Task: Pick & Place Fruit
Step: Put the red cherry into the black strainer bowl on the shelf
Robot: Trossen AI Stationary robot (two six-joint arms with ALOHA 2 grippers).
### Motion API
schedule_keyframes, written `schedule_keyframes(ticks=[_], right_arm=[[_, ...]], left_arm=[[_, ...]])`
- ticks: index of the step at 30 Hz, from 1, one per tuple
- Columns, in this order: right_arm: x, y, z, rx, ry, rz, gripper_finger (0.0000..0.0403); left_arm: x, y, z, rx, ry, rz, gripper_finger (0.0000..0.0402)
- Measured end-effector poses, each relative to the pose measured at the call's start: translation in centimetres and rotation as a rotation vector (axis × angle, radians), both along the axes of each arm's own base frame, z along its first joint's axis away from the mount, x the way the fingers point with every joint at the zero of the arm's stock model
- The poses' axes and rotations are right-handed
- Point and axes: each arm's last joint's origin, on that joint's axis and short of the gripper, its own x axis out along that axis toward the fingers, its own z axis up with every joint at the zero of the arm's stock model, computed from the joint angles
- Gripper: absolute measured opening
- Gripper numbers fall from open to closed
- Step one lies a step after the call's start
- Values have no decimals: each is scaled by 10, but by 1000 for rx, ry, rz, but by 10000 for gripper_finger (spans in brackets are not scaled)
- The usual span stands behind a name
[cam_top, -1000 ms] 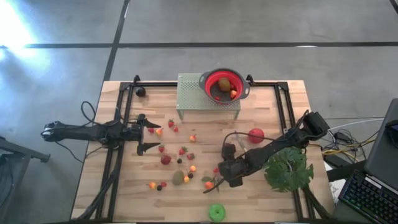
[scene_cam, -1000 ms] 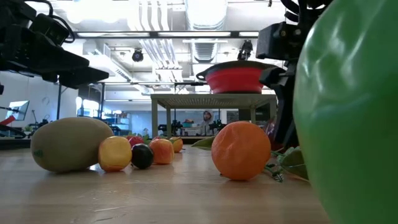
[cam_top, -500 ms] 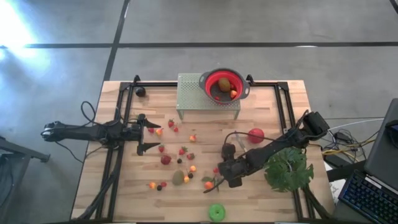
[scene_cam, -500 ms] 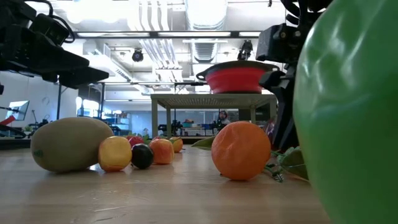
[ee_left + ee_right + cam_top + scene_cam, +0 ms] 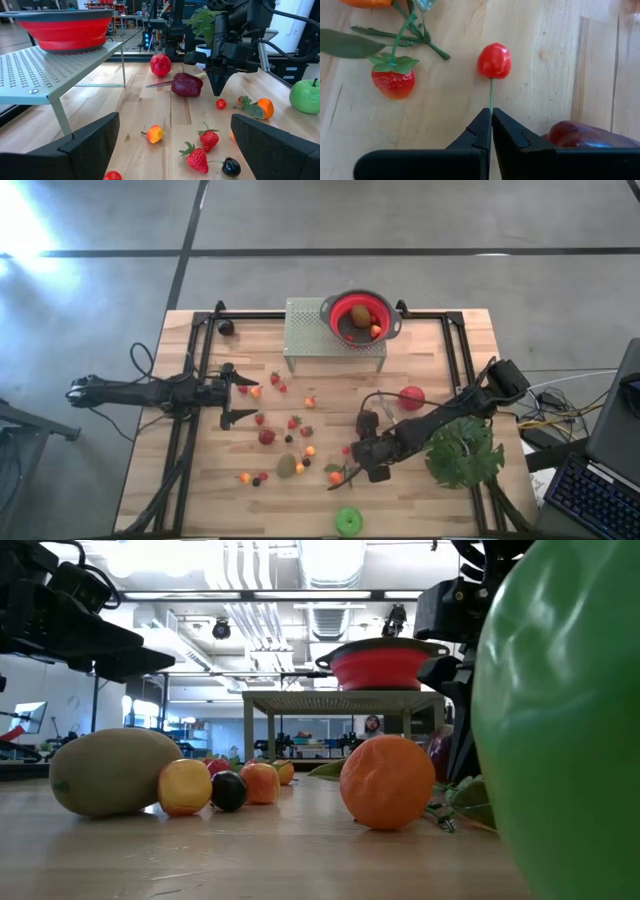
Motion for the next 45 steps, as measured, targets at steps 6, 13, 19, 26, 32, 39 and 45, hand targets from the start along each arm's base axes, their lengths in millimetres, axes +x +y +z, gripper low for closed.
schedule_keyframes(ticks=[6, 13, 19, 26, 32, 39, 45], right_arm=[[0, 0, 0, 0, 0, 0, 9], [0, 0, 0, -1, 0, 0, 9], [0, 0, 0, -1, 0, 0, 8], [8, 4, 11, 7, -23, 41, 8], [21, 11, 33, 6, -68, 108, 8], [29, 12, 57, -44, -48, 156, 8], [35, 9, 74, -63, -30, 157, 8]], left_arm=[[0, 0, 0, 0, 0, 0, 388], [0, 0, 0, 0, 0, 0, 388], [0, 0, 0, 0, 0, 0, 388], [0, 0, 0, 0, 0, 0, 388], [0, 0, 0, 0, 0, 0, 388], [0, 0, 0, 0, 1, 0, 388], [0, 0, 0, 0, 1, 0, 388]])
